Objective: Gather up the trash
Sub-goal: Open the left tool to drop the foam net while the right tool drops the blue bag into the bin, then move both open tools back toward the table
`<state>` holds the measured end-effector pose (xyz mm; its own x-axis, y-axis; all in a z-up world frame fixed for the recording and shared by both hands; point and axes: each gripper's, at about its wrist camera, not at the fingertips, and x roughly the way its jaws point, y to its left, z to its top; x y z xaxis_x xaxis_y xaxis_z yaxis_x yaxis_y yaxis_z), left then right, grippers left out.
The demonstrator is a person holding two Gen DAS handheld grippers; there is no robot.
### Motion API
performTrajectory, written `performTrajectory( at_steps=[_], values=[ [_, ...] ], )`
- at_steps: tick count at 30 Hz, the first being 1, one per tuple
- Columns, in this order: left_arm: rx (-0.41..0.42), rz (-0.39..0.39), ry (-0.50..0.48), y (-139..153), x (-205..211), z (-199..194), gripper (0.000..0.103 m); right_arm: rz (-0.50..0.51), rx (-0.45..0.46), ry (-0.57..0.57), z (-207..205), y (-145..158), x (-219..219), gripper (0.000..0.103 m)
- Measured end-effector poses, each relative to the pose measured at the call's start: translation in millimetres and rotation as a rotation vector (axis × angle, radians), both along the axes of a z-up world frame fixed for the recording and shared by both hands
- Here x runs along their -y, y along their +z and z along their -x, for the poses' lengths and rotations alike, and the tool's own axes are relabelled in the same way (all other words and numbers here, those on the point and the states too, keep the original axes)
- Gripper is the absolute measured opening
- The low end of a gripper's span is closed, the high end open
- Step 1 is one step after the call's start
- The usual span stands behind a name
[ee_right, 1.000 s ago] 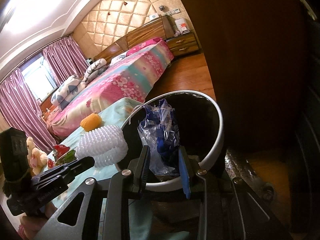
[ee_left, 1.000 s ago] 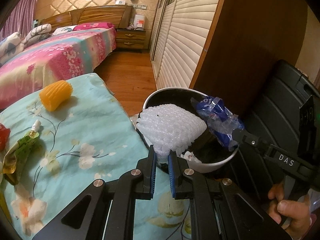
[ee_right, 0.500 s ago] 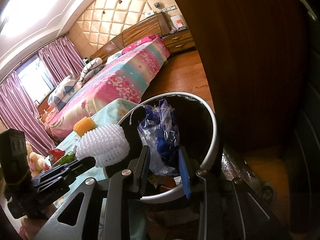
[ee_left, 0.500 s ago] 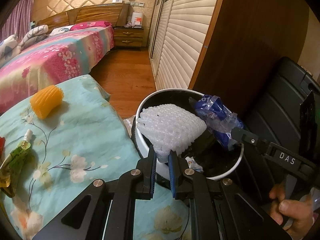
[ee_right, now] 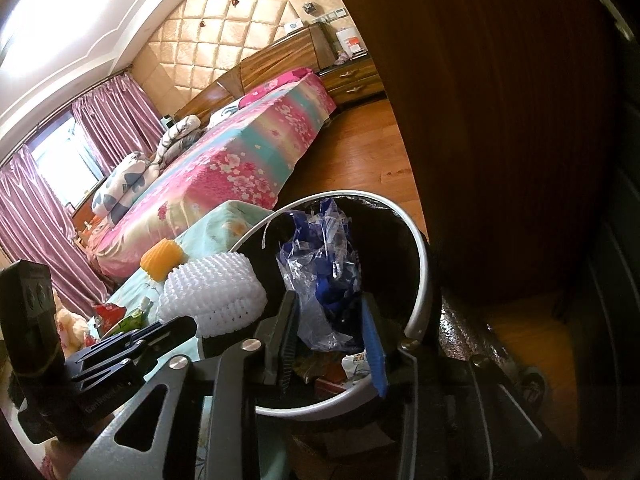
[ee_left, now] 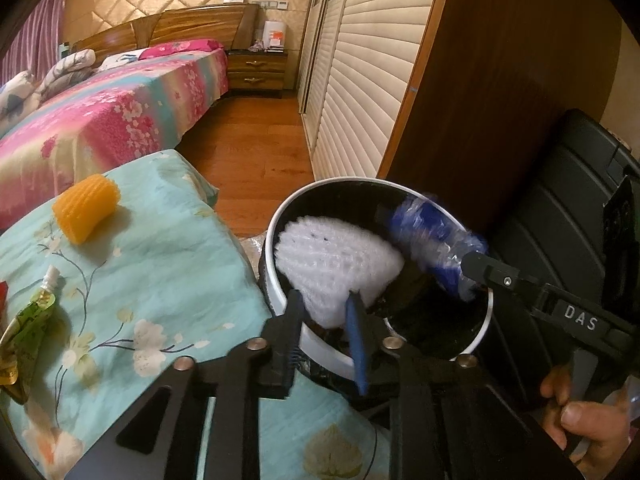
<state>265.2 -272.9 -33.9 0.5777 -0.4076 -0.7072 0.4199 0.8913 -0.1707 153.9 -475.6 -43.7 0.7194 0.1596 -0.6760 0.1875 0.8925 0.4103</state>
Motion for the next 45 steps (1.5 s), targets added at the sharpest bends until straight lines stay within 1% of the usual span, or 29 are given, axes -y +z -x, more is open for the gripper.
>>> performTrajectory(
  at_steps=[3,4,5,7,9,10,11,14,16,21,23,27,35,45],
  values=[
    [0.009,-0.004,-0.002,0,0,5,0.033,-0.006,0.005,-0.003,0,1,1,0.054],
    [0.012,-0.005,0.000,0,-1,7,0.039,-0.007,0.010,-0.004,1,2,0,0.060],
    [0.018,-0.007,0.006,0,-2,10,0.043,-0.006,0.013,-0.005,2,3,0,0.061],
    [0.019,-0.005,0.012,-1,-7,14,0.045,-0.005,0.019,-0.006,4,4,-2,0.062],
    [0.011,-0.001,0.018,-3,-13,18,0.048,-0.005,0.025,-0.003,6,5,-5,0.067],
    [0.006,0.000,0.028,-4,-17,21,0.052,-0.005,0.027,0.000,8,5,-7,0.072],
    [0.004,0.001,0.035,-5,-20,23,0.054,-0.007,0.030,0.007,10,6,-11,0.077],
    [-0.006,0.003,0.058,-6,-34,33,0.055,-0.007,0.038,0.024,12,8,-22,0.085],
    [-0.015,0.009,0.080,-7,-46,39,0.057,-0.006,0.043,0.042,14,9,-31,0.088],
    [-0.024,0.022,0.137,-6,-75,57,0.058,-0.010,0.053,0.087,15,12,-54,0.090],
    [-0.022,0.020,0.157,-5,-85,63,0.060,-0.019,0.057,0.104,15,13,-65,0.091],
    [-0.019,0.022,0.208,-4,-113,80,0.061,-0.028,0.057,0.137,13,13,-85,0.091],
    [-0.036,0.033,0.299,-4,-166,108,0.061,-0.052,0.033,0.207,12,4,-124,0.091],
    [-0.041,0.045,0.403,1,-218,139,0.061,-0.077,-0.001,0.294,7,-7,-173,0.091]
  ],
)
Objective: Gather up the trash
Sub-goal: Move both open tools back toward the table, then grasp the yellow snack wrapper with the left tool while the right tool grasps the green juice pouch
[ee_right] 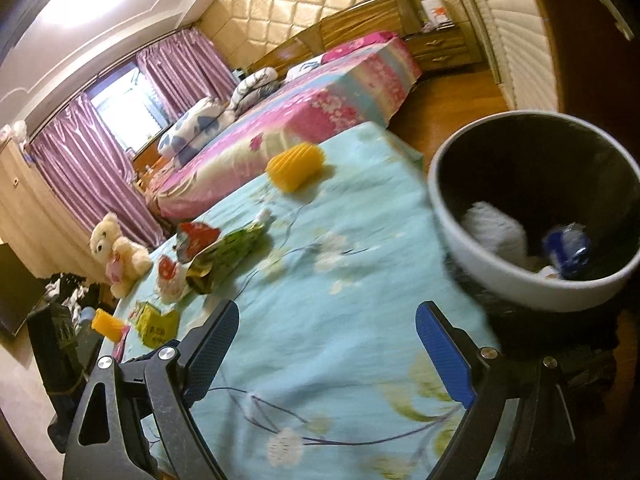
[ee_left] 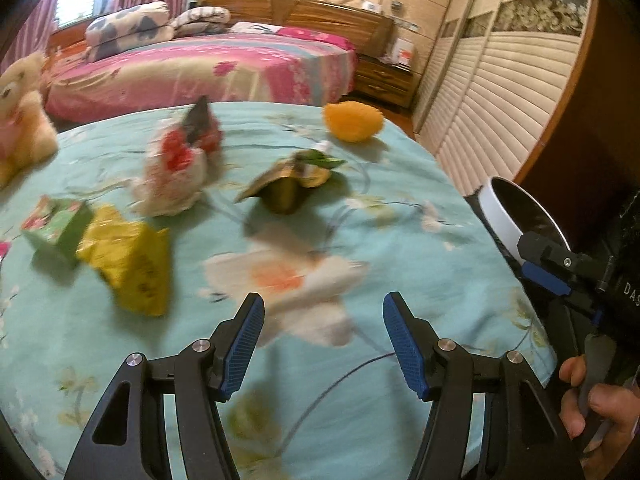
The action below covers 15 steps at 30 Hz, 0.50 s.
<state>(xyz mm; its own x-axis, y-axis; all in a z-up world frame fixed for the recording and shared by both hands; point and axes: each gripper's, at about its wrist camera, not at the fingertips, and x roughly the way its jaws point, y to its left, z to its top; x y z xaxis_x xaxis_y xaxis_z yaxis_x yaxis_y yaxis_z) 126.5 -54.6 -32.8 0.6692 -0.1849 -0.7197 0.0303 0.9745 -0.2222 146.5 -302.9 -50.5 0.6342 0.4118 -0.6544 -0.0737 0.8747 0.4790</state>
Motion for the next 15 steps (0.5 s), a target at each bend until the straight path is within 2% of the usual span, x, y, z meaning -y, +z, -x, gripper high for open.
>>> performTrajectory(
  at_steps=[15],
  values=[
    [-0.019,0.024,0.137,2,-68,38,0.061,-0.021,-0.032,0.127,-18,-5,-71,0.091]
  ],
)
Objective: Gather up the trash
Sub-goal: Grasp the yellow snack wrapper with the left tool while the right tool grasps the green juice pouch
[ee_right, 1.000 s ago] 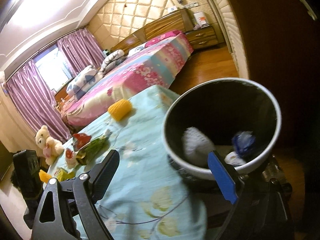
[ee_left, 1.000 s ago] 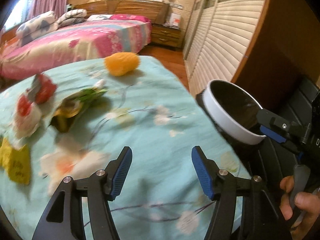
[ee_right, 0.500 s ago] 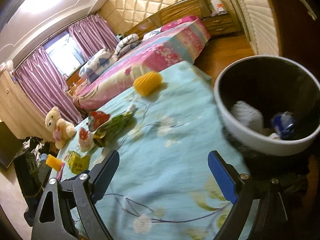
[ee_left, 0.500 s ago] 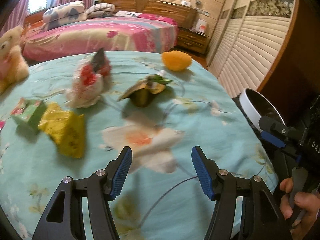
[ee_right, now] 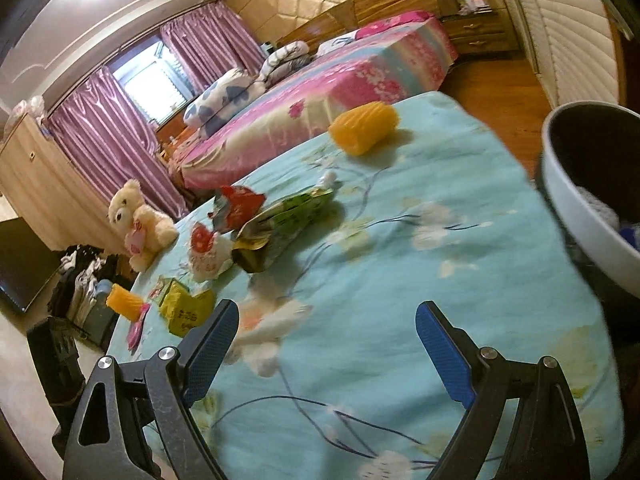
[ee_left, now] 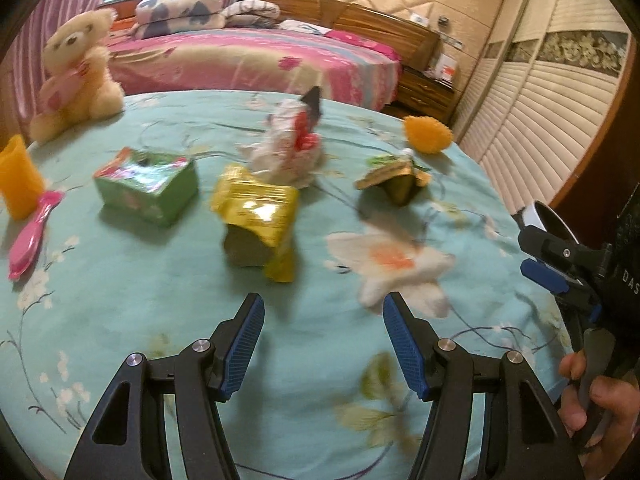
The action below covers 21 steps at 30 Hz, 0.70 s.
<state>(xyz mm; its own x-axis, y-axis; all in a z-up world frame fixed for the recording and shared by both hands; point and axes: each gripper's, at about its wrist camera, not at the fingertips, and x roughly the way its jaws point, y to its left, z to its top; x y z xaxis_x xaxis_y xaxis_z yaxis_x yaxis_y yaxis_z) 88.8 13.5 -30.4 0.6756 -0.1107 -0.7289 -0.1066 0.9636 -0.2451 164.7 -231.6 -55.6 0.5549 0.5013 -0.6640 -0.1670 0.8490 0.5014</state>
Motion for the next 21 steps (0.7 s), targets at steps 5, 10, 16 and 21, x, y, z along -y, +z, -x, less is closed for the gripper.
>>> performTrajectory(
  at_steps=[5,10,16,21],
  values=[
    [0.006,0.009,0.028,2,-12,-4,0.063,-0.010,-0.011,0.026,-9,-2,-17,0.091],
    [0.006,0.016,0.069,2,-22,-10,0.071,-0.028,-0.021,0.040,-22,-3,-33,0.091],
    [-0.009,0.020,0.080,-6,-30,-29,0.072,-0.057,-0.046,0.045,-45,-9,-54,0.091],
    [-0.018,0.020,0.082,-11,-36,-45,0.072,-0.099,-0.074,0.014,-68,-19,-61,0.091]
  ],
)
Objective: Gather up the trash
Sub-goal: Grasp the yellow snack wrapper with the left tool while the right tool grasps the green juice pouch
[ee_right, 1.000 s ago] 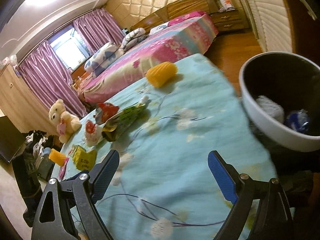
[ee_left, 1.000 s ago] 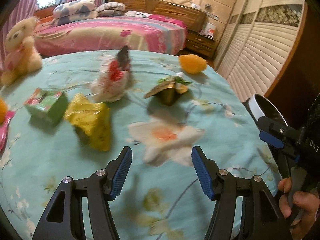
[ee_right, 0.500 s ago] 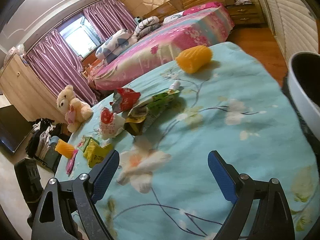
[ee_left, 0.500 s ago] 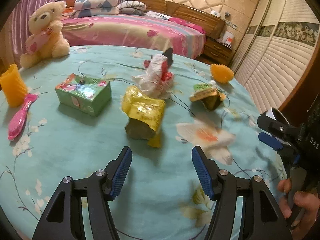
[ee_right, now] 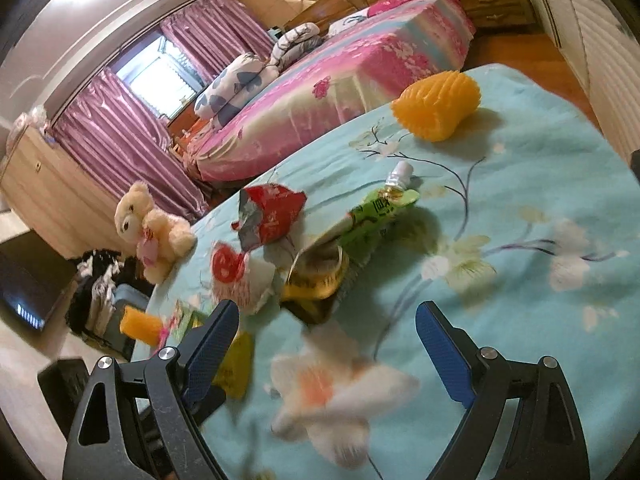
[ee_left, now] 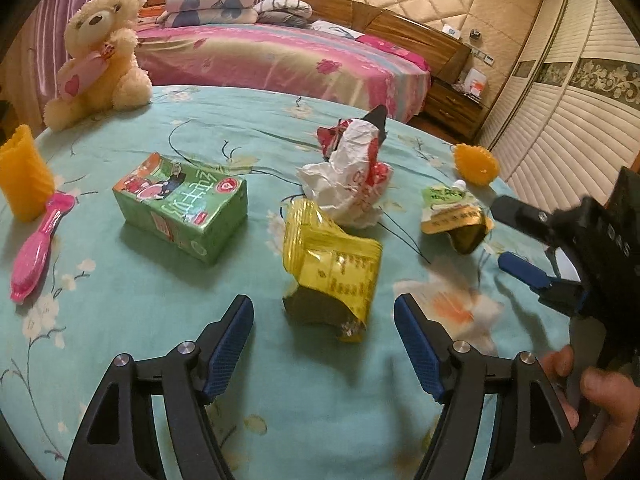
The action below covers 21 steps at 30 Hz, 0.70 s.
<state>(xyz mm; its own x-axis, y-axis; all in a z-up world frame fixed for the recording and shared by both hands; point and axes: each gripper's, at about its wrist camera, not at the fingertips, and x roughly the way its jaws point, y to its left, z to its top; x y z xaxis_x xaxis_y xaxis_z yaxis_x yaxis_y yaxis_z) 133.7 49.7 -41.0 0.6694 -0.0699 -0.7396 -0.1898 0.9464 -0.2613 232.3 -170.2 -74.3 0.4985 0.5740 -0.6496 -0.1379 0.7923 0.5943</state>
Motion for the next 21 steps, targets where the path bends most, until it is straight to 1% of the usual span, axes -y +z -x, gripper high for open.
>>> performTrajectory(
  at_steps=[4,6,7,8,9,10,11,12,14,18,21],
  values=[
    [0.004,-0.018,0.004,-5,0,-10,0.072,-0.024,-0.040,-0.020,-18,-11,-5,0.091],
    [0.000,-0.014,0.001,-7,1,-14,0.070,-0.019,-0.051,-0.024,-26,-16,-9,0.089],
    [0.001,-0.010,-0.001,-8,1,-15,0.068,-0.010,-0.042,-0.025,-28,-16,-11,0.084],
    [0.004,-0.011,-0.005,-9,2,-17,0.061,0.009,-0.032,-0.019,-29,-16,-14,0.073],
    [0.004,-0.010,-0.010,-9,1,-17,0.056,0.015,-0.034,-0.010,-30,-17,-15,0.066],
    [0.001,-0.008,-0.024,-11,2,-19,0.046,0.017,-0.040,0.005,-31,-18,-17,0.052],
    [0.000,-0.004,-0.039,-11,4,-20,0.039,0.024,-0.046,0.016,-30,-20,-17,0.044],
    [0.005,-0.006,-0.043,-10,5,-19,0.037,0.028,-0.036,0.022,-27,-21,-17,0.043],
    [0.020,-0.015,-0.058,-9,8,-18,0.030,0.031,-0.025,0.039,-22,-20,-15,0.034],
    [0.029,-0.024,-0.079,-9,15,-14,0.027,0.035,-0.002,0.066,-6,-15,-7,0.032],
    [0.034,-0.011,-0.095,-8,20,-11,0.025,0.034,0.011,0.069,8,-11,4,0.031]
  ],
)
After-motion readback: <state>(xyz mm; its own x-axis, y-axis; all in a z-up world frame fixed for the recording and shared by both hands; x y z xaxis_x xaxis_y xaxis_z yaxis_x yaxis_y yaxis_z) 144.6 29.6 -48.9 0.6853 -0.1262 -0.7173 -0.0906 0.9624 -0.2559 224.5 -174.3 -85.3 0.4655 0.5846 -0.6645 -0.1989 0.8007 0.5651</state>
